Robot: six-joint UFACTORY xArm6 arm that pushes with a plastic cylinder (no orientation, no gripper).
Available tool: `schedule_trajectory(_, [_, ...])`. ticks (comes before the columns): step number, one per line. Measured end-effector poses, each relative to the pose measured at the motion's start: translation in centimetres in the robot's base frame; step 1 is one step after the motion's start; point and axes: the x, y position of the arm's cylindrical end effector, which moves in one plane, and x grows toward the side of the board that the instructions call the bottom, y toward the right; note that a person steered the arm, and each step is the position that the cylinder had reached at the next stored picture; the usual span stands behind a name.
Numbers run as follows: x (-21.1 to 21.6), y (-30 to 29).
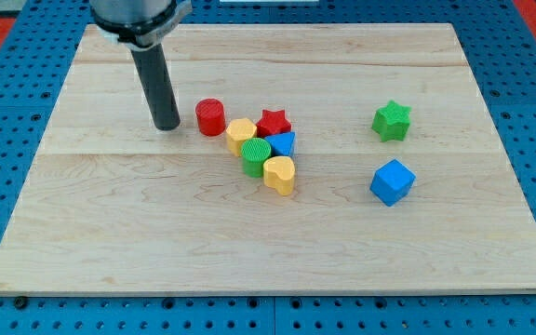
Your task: Place the red circle on top of the red star
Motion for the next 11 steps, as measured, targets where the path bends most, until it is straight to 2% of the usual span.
schedule_trajectory(1, [-1.7,2.1])
schedule_trajectory(2, [-0.9,2.8])
schedule_trajectory(3, [1.0,-0.5])
schedule_trajectory(4, [3.3,3.2])
schedule_trajectory(5, [0.7,3.6])
schedule_trajectory(6, [-2.0,9.3])
schedule_trajectory(7, [-5.0,11.8])
schedule_trajectory(8, [-5.1,7.2])
schedule_trajectory(9, [-8.5,12.4])
schedule_trajectory(10, [-7.9,15.2])
schedule_trajectory(11, [-5.7,14.6])
